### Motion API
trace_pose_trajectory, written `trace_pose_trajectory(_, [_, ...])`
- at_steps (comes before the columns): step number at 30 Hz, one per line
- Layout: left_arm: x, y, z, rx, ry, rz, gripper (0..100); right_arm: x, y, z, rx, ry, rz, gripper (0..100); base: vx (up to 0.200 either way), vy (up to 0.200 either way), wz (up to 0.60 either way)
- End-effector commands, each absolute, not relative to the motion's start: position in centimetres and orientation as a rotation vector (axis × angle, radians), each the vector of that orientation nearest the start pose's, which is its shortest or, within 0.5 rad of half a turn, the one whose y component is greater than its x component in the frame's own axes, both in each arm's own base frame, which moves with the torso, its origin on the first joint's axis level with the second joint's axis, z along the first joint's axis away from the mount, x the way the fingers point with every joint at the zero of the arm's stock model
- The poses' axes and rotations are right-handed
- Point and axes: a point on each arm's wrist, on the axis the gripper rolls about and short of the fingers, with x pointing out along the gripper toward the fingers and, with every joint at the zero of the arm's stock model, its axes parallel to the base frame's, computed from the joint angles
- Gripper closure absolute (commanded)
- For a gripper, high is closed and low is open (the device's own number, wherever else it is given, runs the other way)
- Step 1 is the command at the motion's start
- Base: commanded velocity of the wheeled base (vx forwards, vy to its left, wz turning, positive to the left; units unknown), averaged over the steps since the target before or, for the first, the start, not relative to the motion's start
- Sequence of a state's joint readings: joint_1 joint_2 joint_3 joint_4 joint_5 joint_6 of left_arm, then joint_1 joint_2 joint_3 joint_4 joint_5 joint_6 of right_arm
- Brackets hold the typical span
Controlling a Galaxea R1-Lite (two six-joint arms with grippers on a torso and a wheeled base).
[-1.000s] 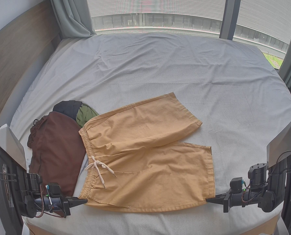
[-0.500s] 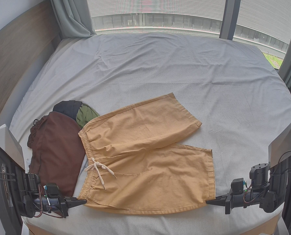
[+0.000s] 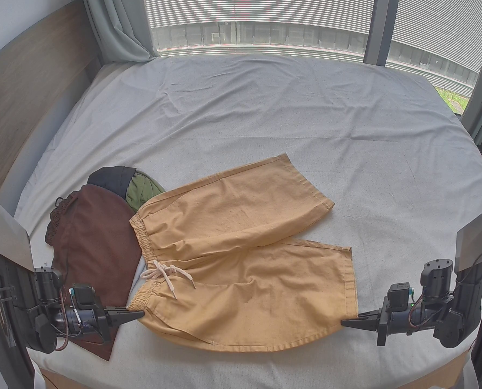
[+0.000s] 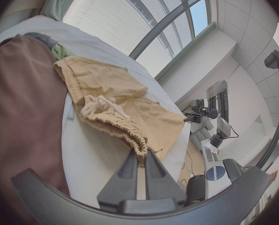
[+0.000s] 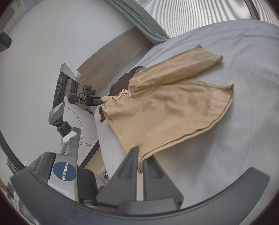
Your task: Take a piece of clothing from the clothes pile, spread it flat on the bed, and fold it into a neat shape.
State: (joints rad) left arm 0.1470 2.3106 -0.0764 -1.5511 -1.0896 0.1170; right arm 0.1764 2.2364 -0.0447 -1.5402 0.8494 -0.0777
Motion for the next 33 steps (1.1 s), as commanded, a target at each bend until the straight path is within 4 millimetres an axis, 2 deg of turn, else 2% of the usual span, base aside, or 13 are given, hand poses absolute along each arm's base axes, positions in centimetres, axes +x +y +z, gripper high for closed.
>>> trace_pose_trajectory(1, [23.7,1.2,-0.4,-0.268,0.449,-0.944,100,22.1,5.7,0.6,0.140,0.525,1.023,100,0.000,0.000,0.00])
trace_pose_trajectory(8, [24.2,1.1,1.3,-0.273,0.409,-0.944,100,22.6,5.8,1.6,0.129,0.471,1.023,100,0.000,0.000,0.00])
trace_pose_trajectory(33, [25.6,1.6,1.8,-0.298,0.382,-0.916,100,21.4,5.7,4.2,0.114,0.393,1.034,100,0.000,0.000,0.00])
